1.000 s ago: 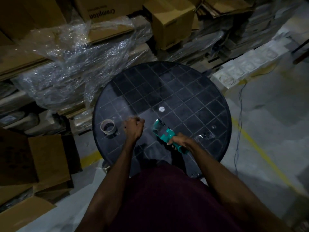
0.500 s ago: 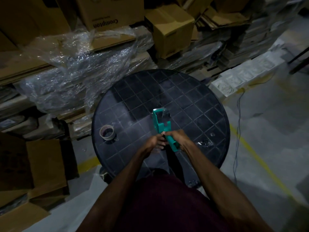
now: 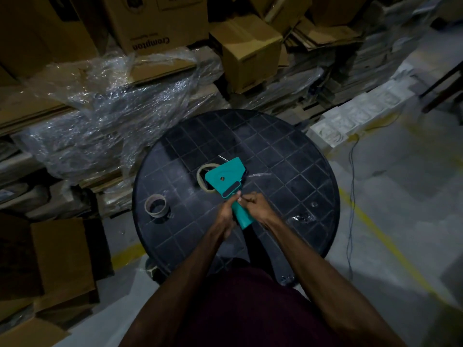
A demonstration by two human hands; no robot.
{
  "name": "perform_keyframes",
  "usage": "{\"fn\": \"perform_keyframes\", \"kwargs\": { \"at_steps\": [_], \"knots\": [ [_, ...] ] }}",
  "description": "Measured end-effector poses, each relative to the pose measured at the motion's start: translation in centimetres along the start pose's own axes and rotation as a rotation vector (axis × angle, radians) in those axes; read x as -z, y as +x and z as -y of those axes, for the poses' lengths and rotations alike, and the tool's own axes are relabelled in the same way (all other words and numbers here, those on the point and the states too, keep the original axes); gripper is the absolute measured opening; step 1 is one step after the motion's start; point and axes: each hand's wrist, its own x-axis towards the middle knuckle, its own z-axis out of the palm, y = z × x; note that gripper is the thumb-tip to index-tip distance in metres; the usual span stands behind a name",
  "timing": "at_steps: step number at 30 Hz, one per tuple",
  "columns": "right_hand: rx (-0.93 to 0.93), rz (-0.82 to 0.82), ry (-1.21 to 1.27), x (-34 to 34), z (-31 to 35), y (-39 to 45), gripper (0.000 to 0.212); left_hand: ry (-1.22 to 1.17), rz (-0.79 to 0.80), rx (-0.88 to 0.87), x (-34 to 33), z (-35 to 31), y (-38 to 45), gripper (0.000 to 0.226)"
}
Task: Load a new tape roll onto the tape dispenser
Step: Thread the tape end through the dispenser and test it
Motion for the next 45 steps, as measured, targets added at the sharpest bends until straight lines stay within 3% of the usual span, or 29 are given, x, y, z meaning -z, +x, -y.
{"fn": "perform_keyframes", "kwargs": {
  "at_steps": [6,11,15,18,20,23,28,35,39,45],
  "knots": [
    [0.140,-0.110,-0.005,-0.2,0.4,0.4,0.019,-0.031,-0.185,-0.272,0.9,-0.3,0.7,0.023],
    [-0.064,-0.090,0.273,1.1,0.7,0.3,0.013,0.116,-0.088,-0.409,1.6,-2.1,-0.7,0.011],
    [-0.303,-0.058,0.557,2.4,0.7,0.5,0.071,0.226,-0.099,-0.463,1.6,-1.7,-1.3,0.013],
    [-0.377,-0.069,0.622,3.4,1.3,0.8,0.087,0.288,-0.101,-0.465,1.5,-1.7,-1.4,0.018],
    [-0.428,-0.086,0.651,3.6,1.9,0.9,0.073,0.332,-0.091,-0.486,1.1,-1.7,-1.5,0.019],
    [-0.515,-0.166,0.716,3.5,2.1,1.2,0.035,0.415,-0.085,-0.509,0.6,-1.5,-1.5,0.017],
    [-0.422,-0.363,0.610,4.8,1.1,1.9,0.018,0.563,-0.024,-0.550,0.5,-1.6,-1.8,0.013],
    [-0.368,-0.419,0.487,7.1,-0.2,1.6,0.021,0.681,0.208,-0.359,-1.0,-1.4,-2.4,0.025],
    [-0.345,-0.446,0.435,8.7,-1.6,1.0,0.021,0.811,0.213,-0.373,-1.3,-1.9,-2.3,0.012],
    [-0.374,-0.601,0.485,11.7,-4.2,0.1,0.014,0.975,0.196,-0.319,-1.3,-1.4,-2.2,0.014]
  ]
}}
